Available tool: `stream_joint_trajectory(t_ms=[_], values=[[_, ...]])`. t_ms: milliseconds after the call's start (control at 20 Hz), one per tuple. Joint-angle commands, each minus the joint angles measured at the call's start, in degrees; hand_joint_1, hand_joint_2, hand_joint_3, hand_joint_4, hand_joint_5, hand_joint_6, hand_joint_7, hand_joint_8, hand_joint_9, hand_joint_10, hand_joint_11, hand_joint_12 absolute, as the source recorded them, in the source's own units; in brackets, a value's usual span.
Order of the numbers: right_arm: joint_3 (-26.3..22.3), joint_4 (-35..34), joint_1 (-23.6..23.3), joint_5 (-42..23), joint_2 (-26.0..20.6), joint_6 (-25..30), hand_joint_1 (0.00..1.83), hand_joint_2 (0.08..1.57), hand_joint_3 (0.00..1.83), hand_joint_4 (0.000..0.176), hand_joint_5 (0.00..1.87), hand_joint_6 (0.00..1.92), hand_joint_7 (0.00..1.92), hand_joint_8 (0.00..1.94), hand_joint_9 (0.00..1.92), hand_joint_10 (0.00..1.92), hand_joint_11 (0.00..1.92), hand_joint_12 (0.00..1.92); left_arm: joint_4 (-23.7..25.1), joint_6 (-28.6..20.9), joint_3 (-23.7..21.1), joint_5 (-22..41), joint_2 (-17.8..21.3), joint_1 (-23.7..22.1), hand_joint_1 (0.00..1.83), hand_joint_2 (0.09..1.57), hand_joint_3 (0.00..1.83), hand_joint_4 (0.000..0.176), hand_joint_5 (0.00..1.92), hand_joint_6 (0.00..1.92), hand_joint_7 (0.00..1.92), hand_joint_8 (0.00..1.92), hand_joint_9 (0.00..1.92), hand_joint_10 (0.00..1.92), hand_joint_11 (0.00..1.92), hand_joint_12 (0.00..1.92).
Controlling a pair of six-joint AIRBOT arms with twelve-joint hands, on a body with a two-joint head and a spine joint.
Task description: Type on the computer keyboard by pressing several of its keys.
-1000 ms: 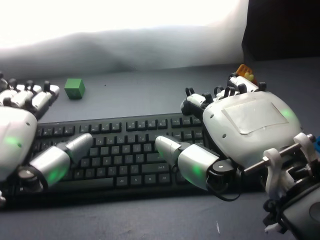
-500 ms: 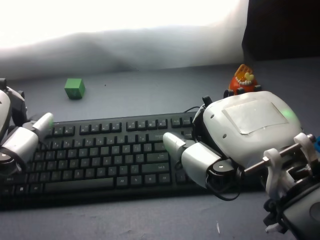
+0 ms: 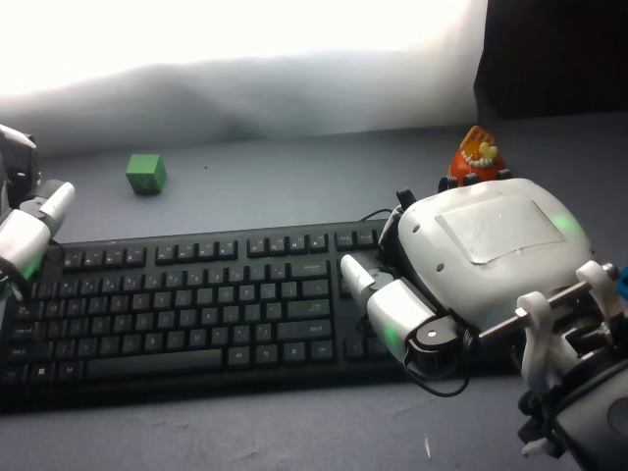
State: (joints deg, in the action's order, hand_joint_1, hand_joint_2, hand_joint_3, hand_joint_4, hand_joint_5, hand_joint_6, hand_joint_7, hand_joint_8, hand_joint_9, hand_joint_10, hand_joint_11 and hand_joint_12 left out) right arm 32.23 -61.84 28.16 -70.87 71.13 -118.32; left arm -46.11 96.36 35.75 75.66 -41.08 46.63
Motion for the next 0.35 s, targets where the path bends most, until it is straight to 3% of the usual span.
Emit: stream_joint_trajectory(t_ms=[0,100,300], values=[[-0.27,5.63,-0.20,-3.29,-0.46,-0.15,0.45,1.51,0.02,0.000,1.06,1.83,1.32,1.82,1.36,1.92,1.37,1.92,2.31,0.26,0.02,5.83,1.03,-0.64,0.31,1.48,0.00,0.000,0.93,1.30,1.03,1.38,0.93,1.64,0.75,1.87],[-0.27,5.63,-0.13,-3.18,-0.80,-0.95,0.56,1.51,0.01,0.000,1.06,1.80,1.30,1.82,1.34,1.92,1.36,1.92,2.32,0.03,-0.14,5.64,1.89,-0.88,0.31,1.49,0.00,0.000,0.94,1.40,1.04,1.43,0.96,1.66,0.75,1.89],[-0.27,5.63,-0.84,-2.29,-1.95,-1.45,0.54,1.51,0.01,0.000,1.07,1.83,1.30,1.84,1.35,1.92,1.38,1.92,2.33,0.08,-0.19,4.48,2.59,-2.38,0.32,1.50,0.00,0.000,0.89,1.44,1.00,1.44,0.92,1.65,0.70,1.88]])
